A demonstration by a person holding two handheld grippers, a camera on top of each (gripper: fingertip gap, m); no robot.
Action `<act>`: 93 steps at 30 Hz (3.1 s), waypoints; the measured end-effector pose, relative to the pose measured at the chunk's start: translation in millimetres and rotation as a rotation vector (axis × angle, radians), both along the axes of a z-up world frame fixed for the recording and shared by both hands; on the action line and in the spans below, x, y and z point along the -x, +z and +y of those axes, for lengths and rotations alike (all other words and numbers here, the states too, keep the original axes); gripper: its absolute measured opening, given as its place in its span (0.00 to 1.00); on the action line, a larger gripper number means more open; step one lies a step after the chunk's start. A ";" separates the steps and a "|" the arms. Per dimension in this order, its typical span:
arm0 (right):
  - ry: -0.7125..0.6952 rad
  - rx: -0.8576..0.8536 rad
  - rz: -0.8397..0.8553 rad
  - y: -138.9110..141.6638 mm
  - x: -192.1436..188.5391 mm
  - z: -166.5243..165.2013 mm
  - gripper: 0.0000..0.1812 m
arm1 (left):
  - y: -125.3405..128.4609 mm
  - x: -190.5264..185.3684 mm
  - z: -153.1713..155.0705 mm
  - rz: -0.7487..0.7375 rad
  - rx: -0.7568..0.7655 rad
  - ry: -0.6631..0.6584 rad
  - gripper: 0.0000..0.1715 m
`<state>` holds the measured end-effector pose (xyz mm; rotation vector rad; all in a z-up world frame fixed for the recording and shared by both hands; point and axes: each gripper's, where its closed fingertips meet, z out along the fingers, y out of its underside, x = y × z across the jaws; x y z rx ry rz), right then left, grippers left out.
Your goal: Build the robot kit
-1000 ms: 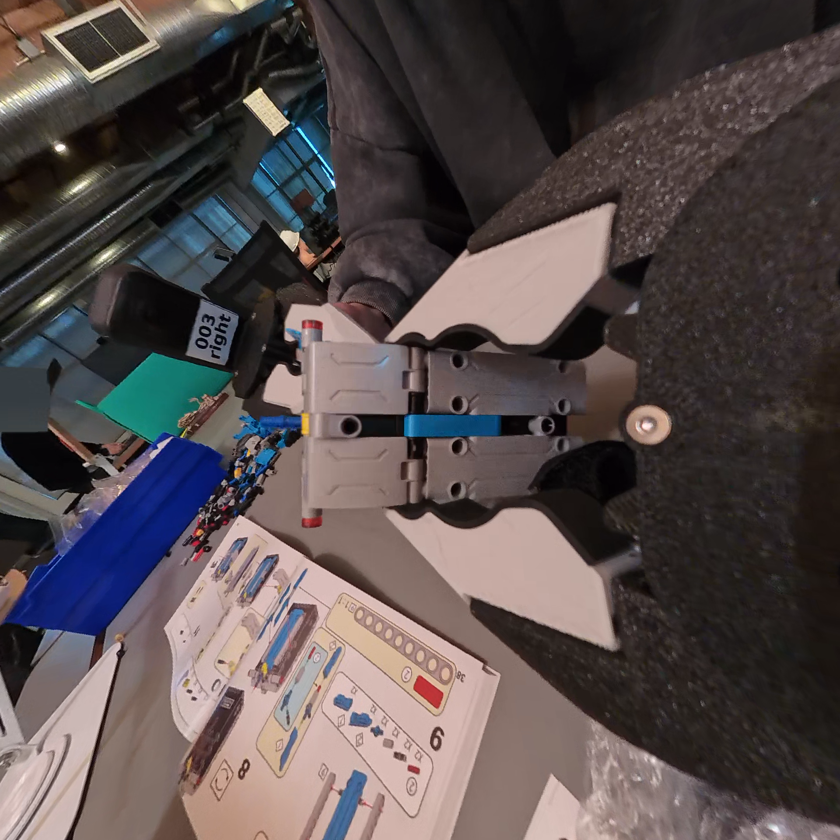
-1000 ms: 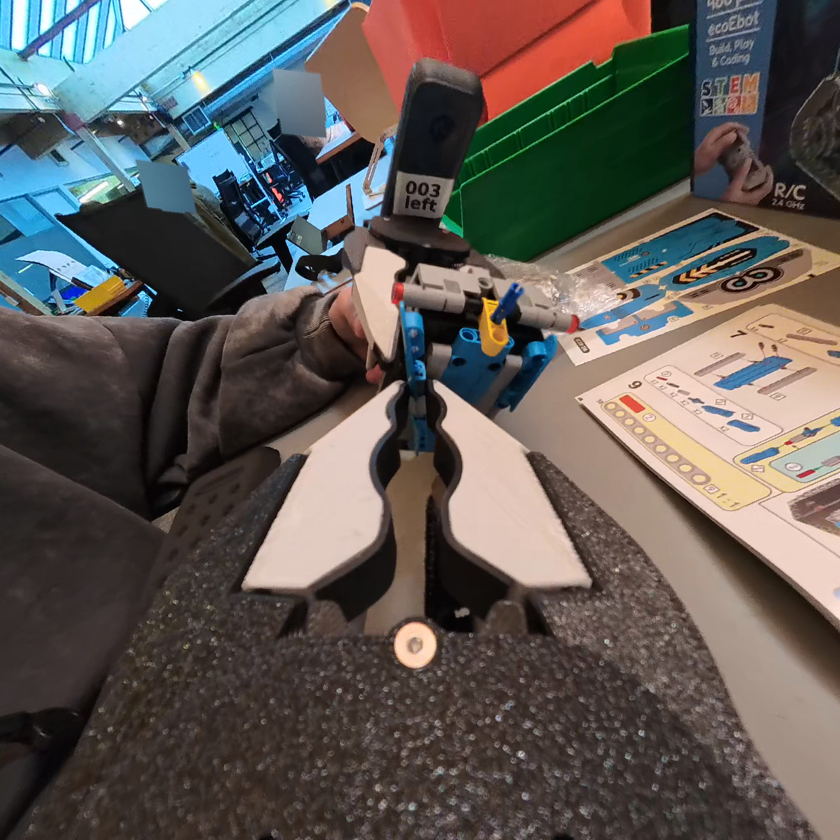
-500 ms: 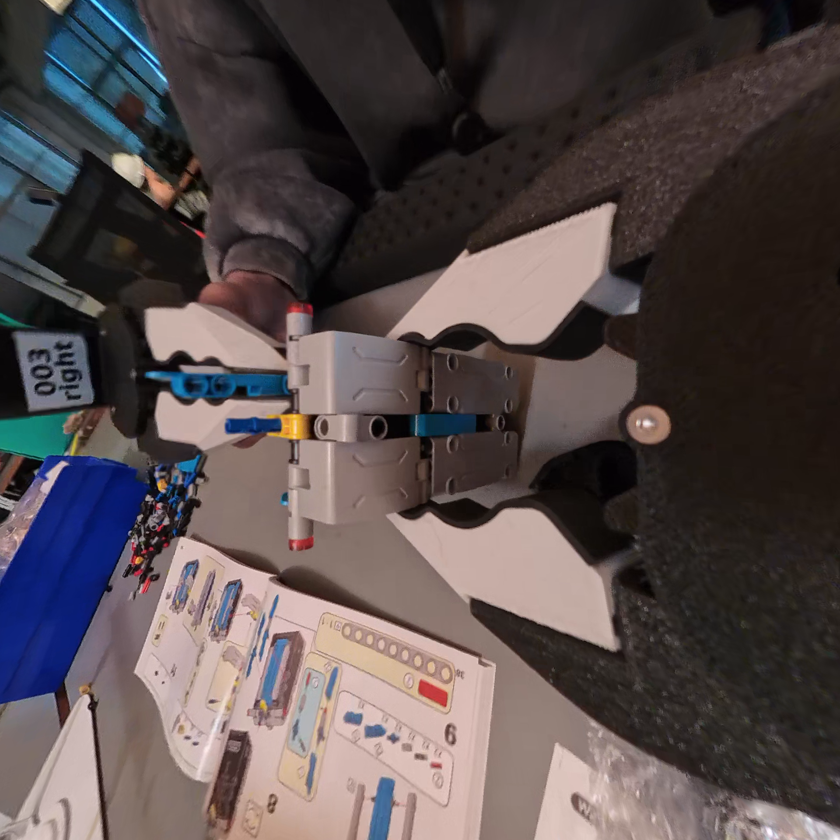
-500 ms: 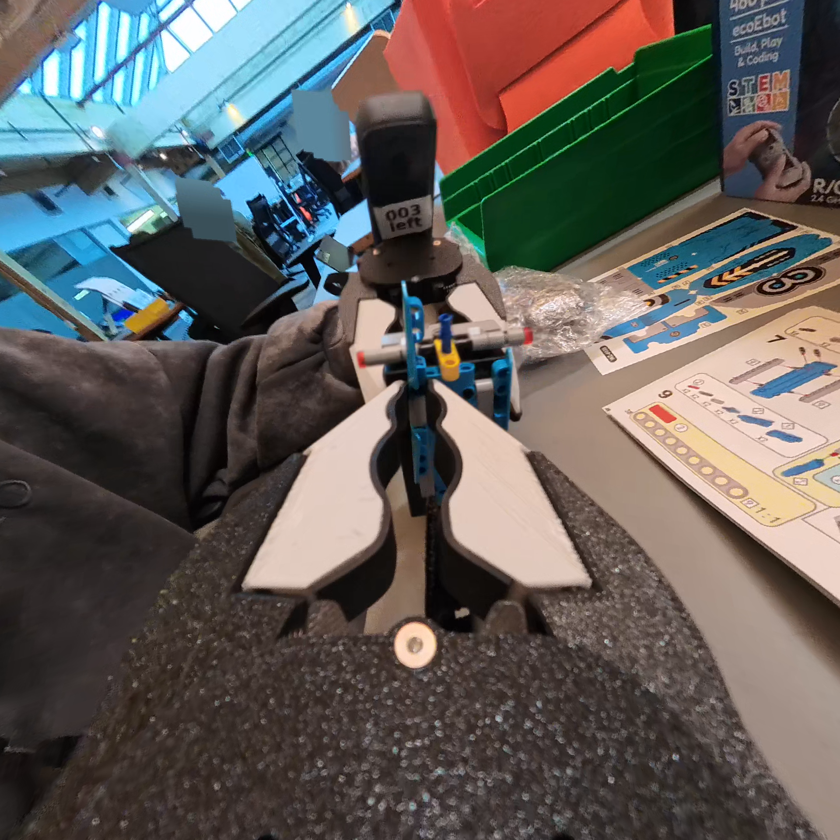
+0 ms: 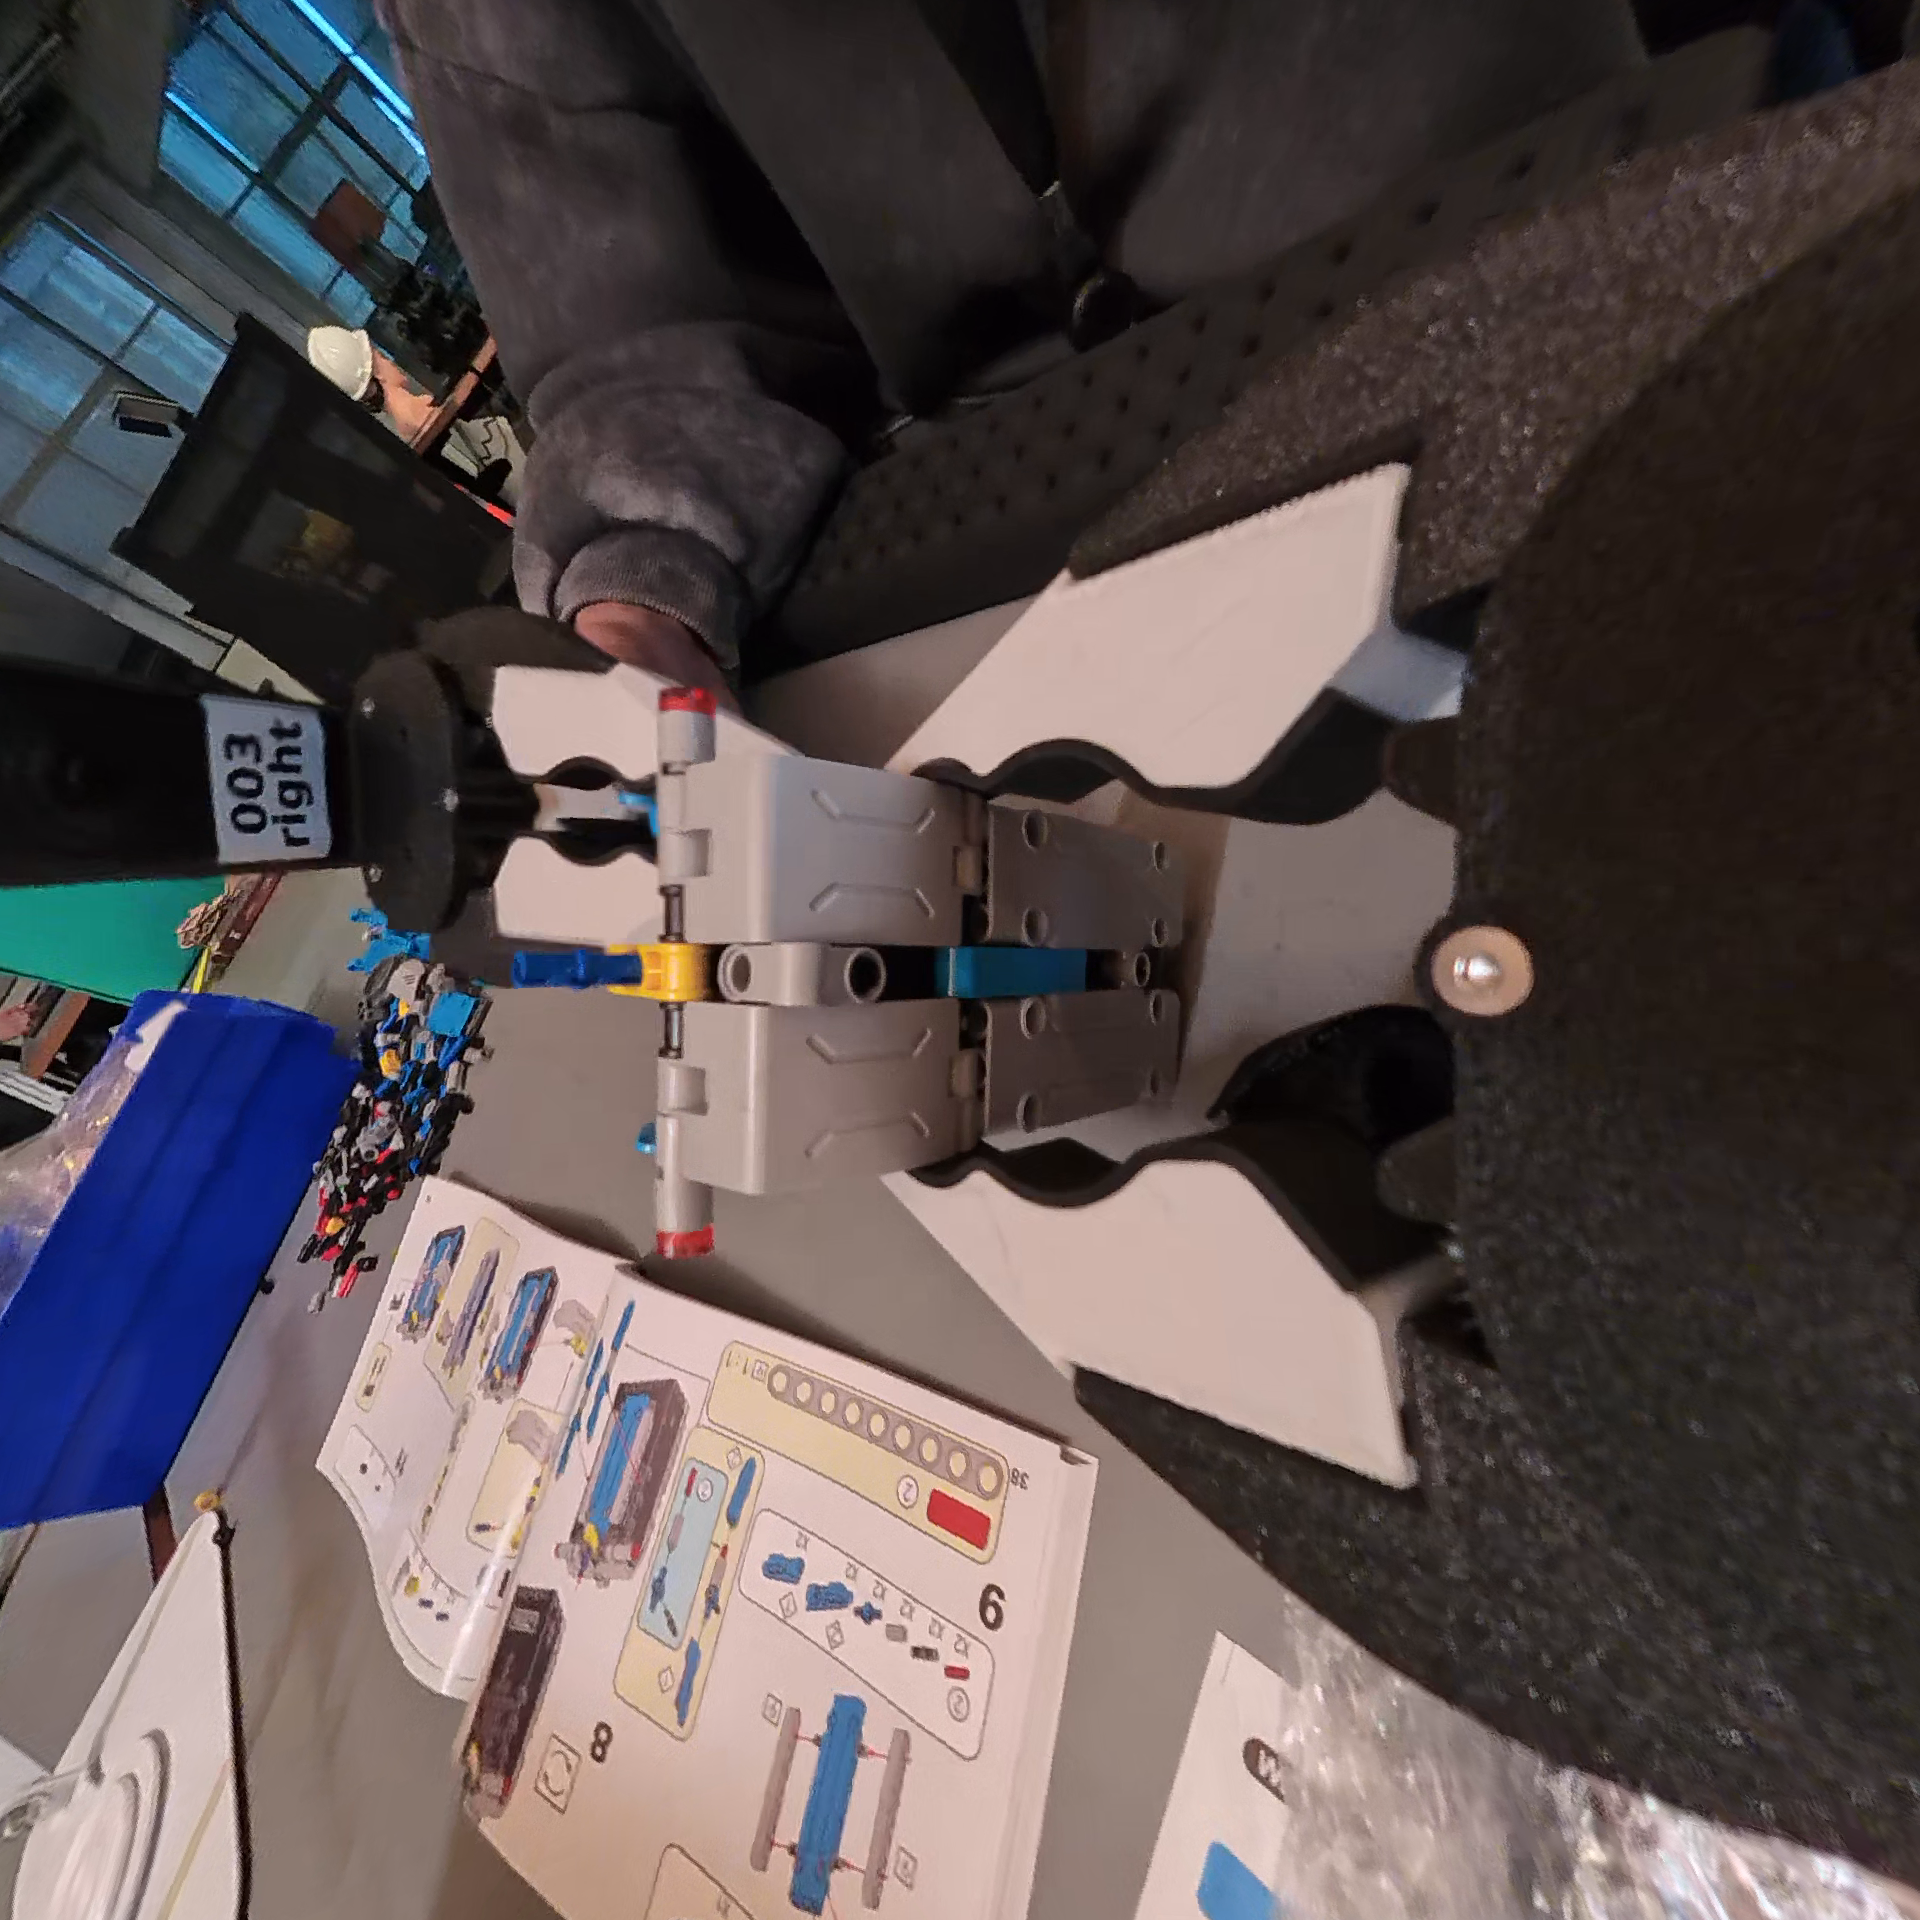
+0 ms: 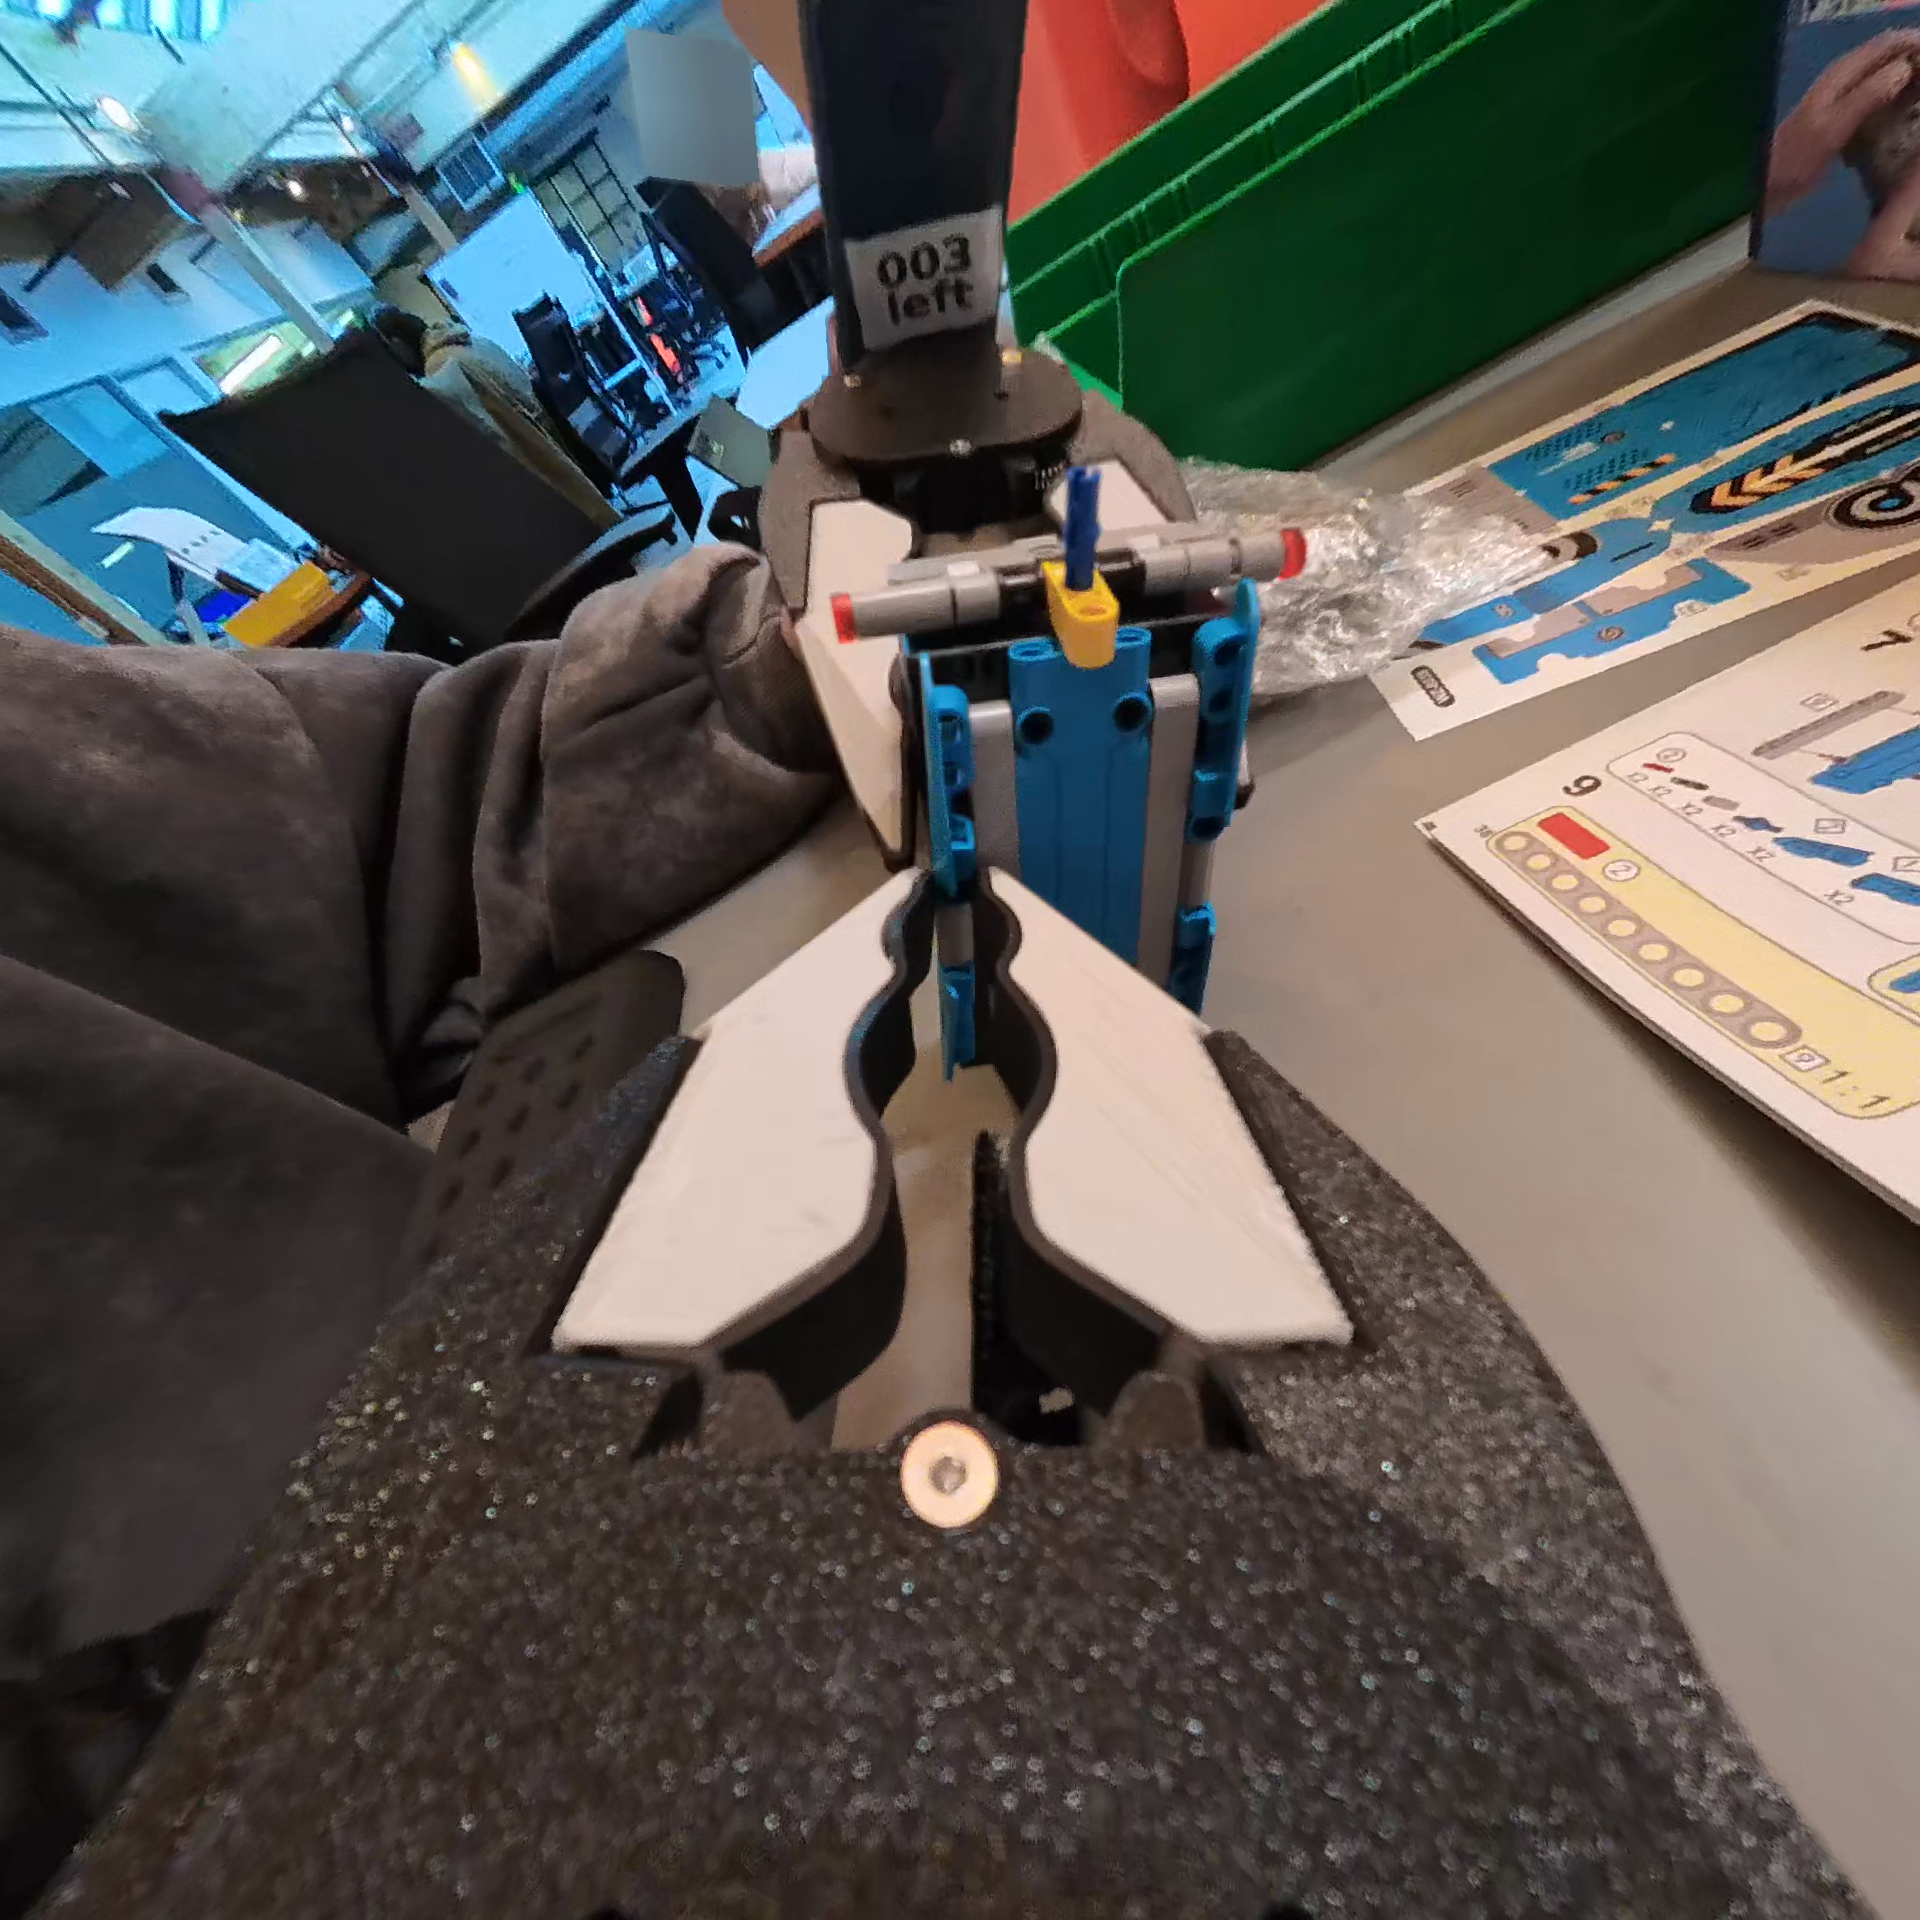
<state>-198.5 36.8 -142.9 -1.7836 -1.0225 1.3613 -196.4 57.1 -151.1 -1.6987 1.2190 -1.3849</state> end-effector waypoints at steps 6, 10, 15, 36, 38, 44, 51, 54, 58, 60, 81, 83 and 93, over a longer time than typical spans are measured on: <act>0.002 0.025 0.005 0.7 -0.7 2.7 0.04 | 0.1 -0.9 2.1 -0.002 0.018 0.016 0.38; 0.008 -0.015 -0.035 0.4 -0.9 2.9 0.03 | 0.2 -1.3 2.1 -0.006 0.029 0.018 0.38; 0.017 0.014 -0.019 0.9 -1.2 6.1 0.03 | 0.4 -2.1 5.4 -0.018 0.079 0.033 0.38; -0.048 0.038 0.013 6.1 2.1 10.3 0.04 | -0.8 -1.0 5.0 0.006 0.066 0.049 0.38; -0.030 0.027 0.009 6.6 3.3 7.7 0.04 | -1.2 0.0 2.4 0.019 0.038 0.033 0.38; -0.006 -0.007 -0.038 3.4 5.8 2.3 0.04 | -3.7 4.1 -2.5 0.050 0.015 0.007 0.38; 0.005 -0.033 -0.045 5.9 9.9 -0.4 0.04 | -6.1 8.7 -5.5 0.074 -0.007 -0.006 0.38; 0.000 -0.077 -0.093 3.7 8.8 -0.2 0.04 | -6.0 7.6 -5.7 0.075 -0.012 -0.006 0.38; -0.027 -0.170 -0.149 2.7 7.7 2.3 0.03 | -5.9 6.5 -3.2 0.075 0.023 0.006 0.38; -0.039 -0.254 -0.185 2.6 7.5 2.6 0.03 | -5.6 6.1 -3.0 0.067 0.043 0.005 0.38; -0.098 -0.742 -0.384 3.0 7.1 1.9 0.03 | -5.4 0.3 -6.7 0.037 0.183 -0.017 0.38; -0.064 -0.580 -0.328 2.9 6.3 0.4 0.03 | -5.7 -1.2 -7.6 0.042 0.163 -0.015 0.38; 0.000 -0.011 -0.128 1.4 3.0 -3.2 0.04 | -6.4 -3.4 -5.5 0.069 -0.051 0.014 0.38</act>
